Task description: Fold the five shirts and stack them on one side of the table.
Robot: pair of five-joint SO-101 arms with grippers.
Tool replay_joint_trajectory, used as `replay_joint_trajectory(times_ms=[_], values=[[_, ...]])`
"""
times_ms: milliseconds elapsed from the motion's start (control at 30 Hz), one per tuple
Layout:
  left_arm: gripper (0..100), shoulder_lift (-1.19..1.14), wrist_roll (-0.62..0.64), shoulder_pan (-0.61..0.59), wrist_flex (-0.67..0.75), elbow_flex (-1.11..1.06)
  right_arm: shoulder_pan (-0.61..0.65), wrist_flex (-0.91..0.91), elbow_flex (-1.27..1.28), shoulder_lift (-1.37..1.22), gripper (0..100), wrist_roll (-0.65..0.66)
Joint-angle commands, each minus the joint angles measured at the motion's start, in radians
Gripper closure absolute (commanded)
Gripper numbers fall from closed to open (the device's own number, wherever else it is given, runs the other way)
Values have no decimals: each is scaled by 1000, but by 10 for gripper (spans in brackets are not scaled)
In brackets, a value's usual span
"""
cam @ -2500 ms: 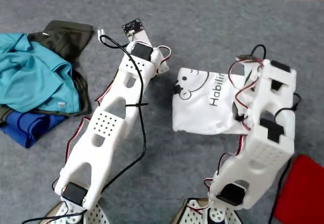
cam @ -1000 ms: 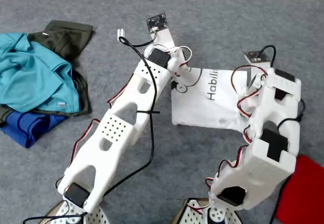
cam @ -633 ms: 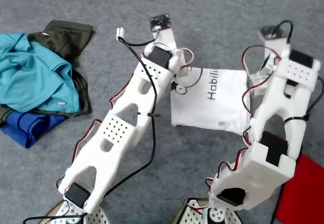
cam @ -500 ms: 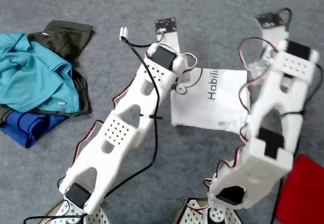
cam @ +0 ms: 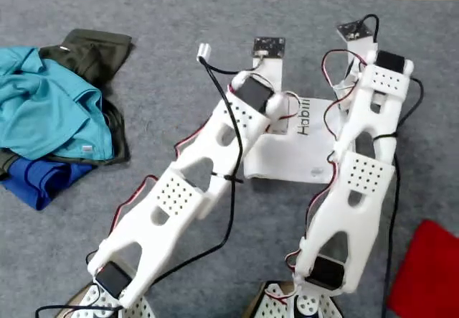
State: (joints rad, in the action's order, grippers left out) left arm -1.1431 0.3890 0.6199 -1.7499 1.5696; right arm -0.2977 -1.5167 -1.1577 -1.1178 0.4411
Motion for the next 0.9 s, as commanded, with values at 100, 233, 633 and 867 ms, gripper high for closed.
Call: replay_joint_trajectory(times_ms=[100,233,633,867], values=[[982,300,-49,-14,-15,-328,4,-112,-400,-162,994,3],[982,515,-80,-9,-11,-664,-1,-153,-516,-217,994,6],[982,822,-78,40,293,-1352,-2,-181,-504,-147,994,0],[982,980,-86,86,534,-1672,-2,-181,-506,-143,994,0]])
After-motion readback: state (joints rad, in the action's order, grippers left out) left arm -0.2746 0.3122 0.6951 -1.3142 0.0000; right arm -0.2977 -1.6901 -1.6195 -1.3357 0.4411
